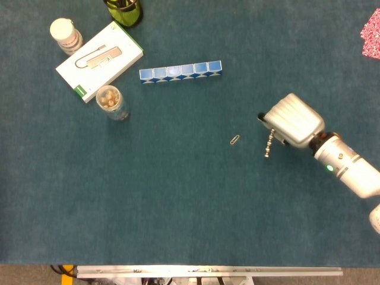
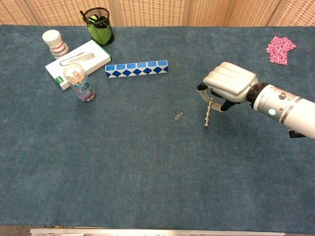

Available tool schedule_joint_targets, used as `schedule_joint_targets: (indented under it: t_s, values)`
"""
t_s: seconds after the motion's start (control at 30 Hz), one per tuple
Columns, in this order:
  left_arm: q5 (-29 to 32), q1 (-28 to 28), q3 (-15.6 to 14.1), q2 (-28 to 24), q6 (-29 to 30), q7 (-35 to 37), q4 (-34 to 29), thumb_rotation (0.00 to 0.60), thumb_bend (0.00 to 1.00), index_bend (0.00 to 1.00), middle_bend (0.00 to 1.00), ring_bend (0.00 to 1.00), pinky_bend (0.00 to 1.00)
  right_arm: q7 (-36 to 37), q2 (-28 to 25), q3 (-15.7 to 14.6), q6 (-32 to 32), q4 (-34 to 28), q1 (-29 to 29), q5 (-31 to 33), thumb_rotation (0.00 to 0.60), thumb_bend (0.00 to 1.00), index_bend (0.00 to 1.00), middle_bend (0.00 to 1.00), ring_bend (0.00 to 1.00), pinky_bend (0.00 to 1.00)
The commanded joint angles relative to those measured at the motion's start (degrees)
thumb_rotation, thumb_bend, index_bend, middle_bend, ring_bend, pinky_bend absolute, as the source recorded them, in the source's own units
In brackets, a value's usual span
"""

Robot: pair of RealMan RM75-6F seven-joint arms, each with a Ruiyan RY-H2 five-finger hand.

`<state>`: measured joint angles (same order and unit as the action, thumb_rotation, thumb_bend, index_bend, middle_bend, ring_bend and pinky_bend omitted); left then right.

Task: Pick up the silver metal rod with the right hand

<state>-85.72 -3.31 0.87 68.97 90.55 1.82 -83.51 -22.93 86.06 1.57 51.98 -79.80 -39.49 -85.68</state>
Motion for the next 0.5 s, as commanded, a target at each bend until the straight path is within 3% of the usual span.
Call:
schedule_joint_targets:
  t_s: [0.03, 0.5]
  values:
    - [0.00, -0.12, -0.01, -0.05, 0.18, 0.07, -0.02, 0.600, 0.24, 0.02, 0.07, 0.09, 0.04, -0.68, -0.01, 0.82, 0.43, -0.91, -0.51, 0.13, 0.600, 0.32, 0.64, 0.98, 1.00, 1.00]
    - [0.02, -0.32, -0.08, 0.11, 0.25, 0.38, 0.30, 0.600, 0.24, 0.02, 0.07, 0.09, 0.04, -5.62, 2.74, 3.61, -2.04, -0.03, -3.25, 4.96, 0.600, 0.32, 0.64, 0.98, 1.00, 1.00]
